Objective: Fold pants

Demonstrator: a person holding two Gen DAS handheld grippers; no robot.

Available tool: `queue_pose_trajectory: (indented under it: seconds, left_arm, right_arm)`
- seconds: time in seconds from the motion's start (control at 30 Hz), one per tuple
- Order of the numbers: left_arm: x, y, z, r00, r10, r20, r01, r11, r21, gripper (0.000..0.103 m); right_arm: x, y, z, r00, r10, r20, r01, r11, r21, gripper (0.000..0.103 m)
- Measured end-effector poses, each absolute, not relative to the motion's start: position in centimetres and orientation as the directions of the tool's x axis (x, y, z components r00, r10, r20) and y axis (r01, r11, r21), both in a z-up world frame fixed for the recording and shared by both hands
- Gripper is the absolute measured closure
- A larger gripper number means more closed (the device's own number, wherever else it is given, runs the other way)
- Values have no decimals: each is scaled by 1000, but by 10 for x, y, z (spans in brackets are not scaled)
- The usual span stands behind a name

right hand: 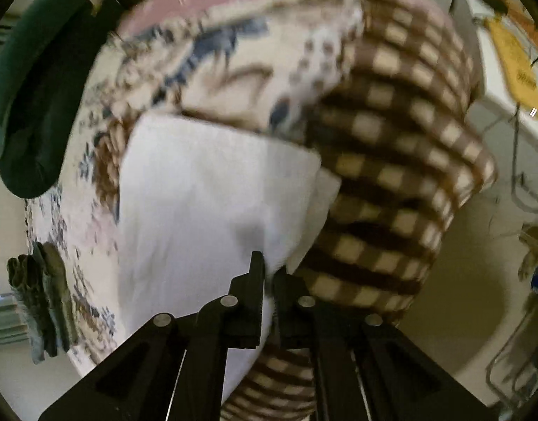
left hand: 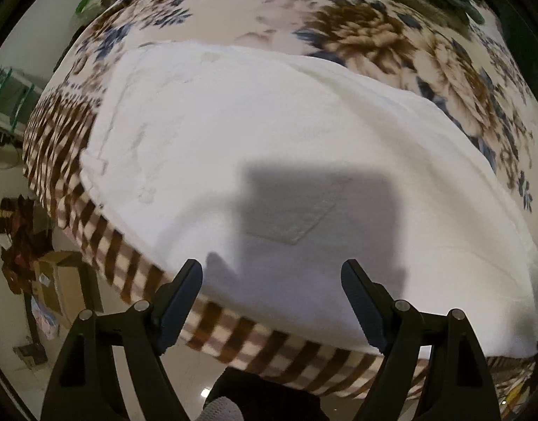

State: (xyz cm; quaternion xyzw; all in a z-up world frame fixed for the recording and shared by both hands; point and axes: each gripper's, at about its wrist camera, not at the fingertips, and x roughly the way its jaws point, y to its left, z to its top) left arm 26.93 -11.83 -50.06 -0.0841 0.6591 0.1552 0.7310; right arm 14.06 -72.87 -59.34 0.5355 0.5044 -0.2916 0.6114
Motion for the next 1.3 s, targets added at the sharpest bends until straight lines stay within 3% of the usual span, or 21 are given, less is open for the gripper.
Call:
queue_pose_trajectory:
  seconds: [0.03,0.07,0.1,0.3,0.5,0.57,0.63,0.7,0.73,0.77,0.9,1.17,1.23,1.3]
  left_arm:
    - [267,-113,-498,83,113,-990,-349,934,77,23]
    - [263,-104,-494,90,134,-987,-355,930,94,23]
    - [259,-94,-489,91,127,-988,-373,924,84,23]
    - [242,-4,-468,109,129,-986,-539,841,50,23]
    - [248,72,-494,94,98,-991,-690,724,6,24]
    - [252,87,-506,88,62,-994,-715,698,-20,45]
    - [256,92,-516,109,7,-994,-717,693,-73,82]
    - [259,89,-516,141,-8,-990,-703,704,-106,97]
    - [260,84,-512,147,17,-989,-689,719,-90,100]
    - [261,78,-507,151,41,-988,-672,737,-72,102]
    - [253,82,-486,181,74,-981,-676,733,-70,103]
    - [245,103,-481,218,-18,-976,-672,722,-163,100]
    - [249,107,-485,224,-68,-972,-680,704,-206,91]
    - [256,108,-492,228,-99,-969,-686,689,-232,77]
  right_arm:
    - [141,-724,-588,349,197,-916,882,263,392,80]
    - [143,-718,-582,370,208,-905,866,276,417,61]
    - [144,-709,-575,380,220,-899,851,297,432,56]
    - [143,-601,-547,388,390,-835,777,348,524,55]
    - [158,-495,-581,375,522,-766,785,261,562,55]
    - [161,-474,-595,391,538,-747,794,214,569,55]
    - [162,-460,-603,398,528,-750,805,192,562,59]
    - [165,-448,-610,373,504,-779,824,205,528,88]
    - [168,-443,-611,350,491,-798,836,221,503,97]
    - [169,-440,-608,341,472,-812,838,239,491,100]
    - [172,-431,-590,299,422,-856,824,338,454,101]
    - [171,-432,-576,196,425,-884,770,491,407,99]
    - [177,-430,-577,191,453,-871,763,490,422,96]
    - [183,-421,-581,205,525,-826,752,455,476,79]
